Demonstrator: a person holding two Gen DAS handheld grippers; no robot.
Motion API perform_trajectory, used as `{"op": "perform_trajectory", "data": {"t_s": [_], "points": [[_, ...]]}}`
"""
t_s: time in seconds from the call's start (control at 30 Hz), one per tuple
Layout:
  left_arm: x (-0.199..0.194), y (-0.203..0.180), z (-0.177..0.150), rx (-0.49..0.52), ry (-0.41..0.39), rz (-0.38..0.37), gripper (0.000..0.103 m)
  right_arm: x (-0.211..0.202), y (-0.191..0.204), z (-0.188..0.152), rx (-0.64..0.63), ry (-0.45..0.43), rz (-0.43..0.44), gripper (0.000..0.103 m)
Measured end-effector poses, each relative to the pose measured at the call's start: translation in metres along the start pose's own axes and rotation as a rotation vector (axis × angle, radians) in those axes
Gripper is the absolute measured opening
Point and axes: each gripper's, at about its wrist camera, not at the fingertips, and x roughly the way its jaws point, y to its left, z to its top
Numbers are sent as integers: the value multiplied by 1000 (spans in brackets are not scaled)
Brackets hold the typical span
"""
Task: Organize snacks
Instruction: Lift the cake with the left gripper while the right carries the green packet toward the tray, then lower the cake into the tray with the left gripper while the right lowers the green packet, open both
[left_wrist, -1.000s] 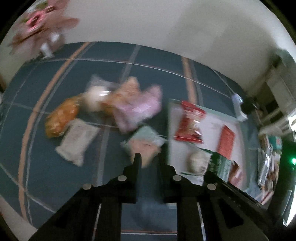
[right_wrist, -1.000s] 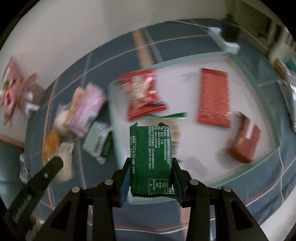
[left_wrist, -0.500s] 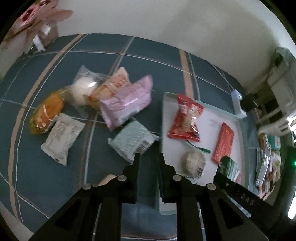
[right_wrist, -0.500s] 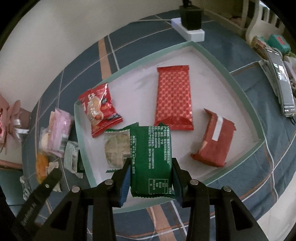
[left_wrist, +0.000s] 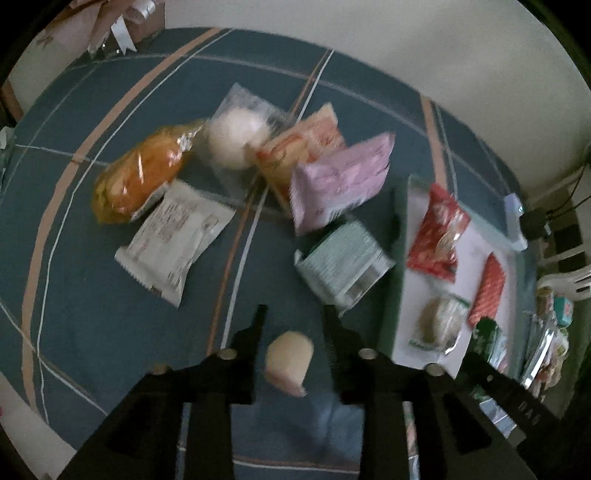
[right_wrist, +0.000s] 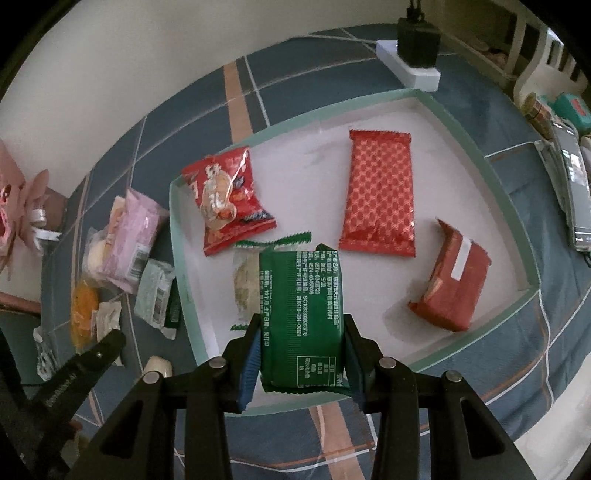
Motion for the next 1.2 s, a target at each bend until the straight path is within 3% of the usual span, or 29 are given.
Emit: {"op": "perform_trajectory", "data": {"t_s": [0.07, 0.1, 0.63, 0.77, 0.9, 1.2], "points": [[1, 1, -4, 5, 3, 29, 59, 3, 0, -2, 1, 14, -3, 42], [1, 1, -6, 12, 1, 37, 59, 4, 0, -3, 2, 18, -4, 42], [38, -2, -41, 130, 137, 80, 59, -1, -3, -27, -8, 25, 8, 42], [37, -3, -45, 152, 123, 98, 59, -3, -10, -34, -5, 38, 6, 42], [40, -10, -39, 157, 112, 116, 47, 0, -11, -35, 1, 47, 4, 42], [37, -12, -31, 166, 110, 100, 46, -1, -8, -44, 3, 48, 5, 42]]}}
